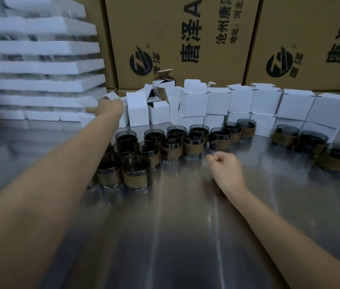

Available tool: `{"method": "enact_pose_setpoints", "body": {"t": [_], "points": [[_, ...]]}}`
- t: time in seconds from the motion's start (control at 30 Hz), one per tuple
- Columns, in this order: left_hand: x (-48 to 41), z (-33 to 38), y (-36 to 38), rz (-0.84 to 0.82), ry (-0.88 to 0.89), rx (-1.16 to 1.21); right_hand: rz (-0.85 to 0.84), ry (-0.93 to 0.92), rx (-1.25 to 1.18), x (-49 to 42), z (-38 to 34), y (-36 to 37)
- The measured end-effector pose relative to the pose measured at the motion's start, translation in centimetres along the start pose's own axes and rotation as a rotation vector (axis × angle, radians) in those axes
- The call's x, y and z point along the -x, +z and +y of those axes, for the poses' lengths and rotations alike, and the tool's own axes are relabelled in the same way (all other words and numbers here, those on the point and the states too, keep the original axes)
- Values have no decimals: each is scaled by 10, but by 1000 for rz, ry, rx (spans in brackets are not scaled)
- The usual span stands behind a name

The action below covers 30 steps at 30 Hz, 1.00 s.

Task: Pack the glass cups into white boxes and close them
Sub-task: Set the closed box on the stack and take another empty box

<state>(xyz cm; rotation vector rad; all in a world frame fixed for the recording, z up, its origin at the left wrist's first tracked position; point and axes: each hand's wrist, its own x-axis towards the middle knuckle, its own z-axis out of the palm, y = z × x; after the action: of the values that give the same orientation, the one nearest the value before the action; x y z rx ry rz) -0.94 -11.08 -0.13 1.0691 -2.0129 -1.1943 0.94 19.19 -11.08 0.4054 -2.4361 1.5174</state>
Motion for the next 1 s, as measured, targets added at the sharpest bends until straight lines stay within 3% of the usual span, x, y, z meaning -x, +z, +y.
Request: {"method": "enact_pose_setpoints", "body": {"t": [0.2,0.37,0.57,0.73,0.87,1.0], "points": [[-38,-23,12,-66,9,-72,27,-6,-2,-1,3,2],[-48,-28,17,-24,-20,-77,44,2,12,-3,8,3],[-50,-21,12,-25,-107,392,52,21,-1,-2,5,3],[12,21,0,101,177,668,58,-4,-54,3,-3,0],[105,49,3,11,412,738,61,47,-258,6,-4,-7],[195,38,30,-194,397,797,280,176,-540,14,-7,-18]]}}
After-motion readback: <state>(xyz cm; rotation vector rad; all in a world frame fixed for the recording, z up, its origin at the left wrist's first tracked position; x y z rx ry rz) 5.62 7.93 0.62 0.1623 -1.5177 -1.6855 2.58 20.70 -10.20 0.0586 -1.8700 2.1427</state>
